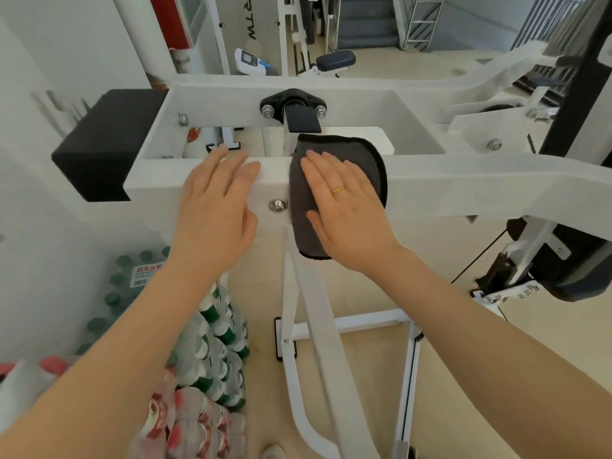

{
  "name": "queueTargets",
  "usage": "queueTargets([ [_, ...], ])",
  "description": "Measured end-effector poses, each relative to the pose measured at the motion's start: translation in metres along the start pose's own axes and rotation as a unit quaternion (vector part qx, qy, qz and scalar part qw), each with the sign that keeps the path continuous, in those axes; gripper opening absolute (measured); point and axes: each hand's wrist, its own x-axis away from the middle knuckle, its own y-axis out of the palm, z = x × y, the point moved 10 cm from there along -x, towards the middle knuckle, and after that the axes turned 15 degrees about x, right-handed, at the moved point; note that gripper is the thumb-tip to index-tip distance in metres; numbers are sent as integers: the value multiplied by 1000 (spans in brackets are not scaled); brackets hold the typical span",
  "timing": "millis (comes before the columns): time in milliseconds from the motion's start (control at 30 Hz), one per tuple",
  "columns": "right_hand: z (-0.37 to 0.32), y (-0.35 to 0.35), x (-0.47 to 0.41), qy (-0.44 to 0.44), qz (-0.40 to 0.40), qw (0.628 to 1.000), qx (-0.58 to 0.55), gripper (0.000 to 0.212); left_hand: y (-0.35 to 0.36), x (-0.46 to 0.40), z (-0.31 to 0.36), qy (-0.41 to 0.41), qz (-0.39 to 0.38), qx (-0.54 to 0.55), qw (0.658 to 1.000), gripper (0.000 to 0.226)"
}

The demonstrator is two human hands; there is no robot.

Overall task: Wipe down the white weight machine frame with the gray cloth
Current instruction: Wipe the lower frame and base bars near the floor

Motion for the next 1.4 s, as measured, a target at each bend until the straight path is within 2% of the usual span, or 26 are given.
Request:
queueTargets([
  [133, -52, -1, -24, 9, 32, 998, 55, 59, -24, 26, -43, -42, 29, -45, 998, 60],
  [233, -102, -8, -41, -22, 81, 994, 74, 55, -36, 40, -63, -53, 45, -35, 997, 62],
  [333, -145, -14, -54, -40, 118, 991, 58, 52, -49, 50, -80, -82, 81, 58, 992, 65],
  [433, -157, -19, -66, -64, 128, 989, 38, 51, -55, 60, -98, -142, 96, 133, 976, 71],
  [533, -127, -23, -65, -74, 155, 984, 46, 51, -53, 61, -94, -118, 79, 114, 983, 66],
  [667, -62, -12, -35, -23, 171, 977, 128, 49, -50, 58, -76, -69, 81, 51, 993, 65],
  [867, 7, 3, 1, 17, 140, 977, 157, 58, -31, 46, -39, 49, 78, -44, 995, 57],
  [967, 38, 3, 12, 52, 108, 983, 139, 59, -18, 32, -15, 84, 79, -27, 993, 52],
  [1167, 116, 13, 43, 135, -15, 986, 94, 65, 5, 3, 36, 141, 69, 24, 987, 45],
  [1400, 184, 22, 72, 166, -95, 977, 90, 66, 42, -18, 86, 154, 1, 28, 988, 44],
])
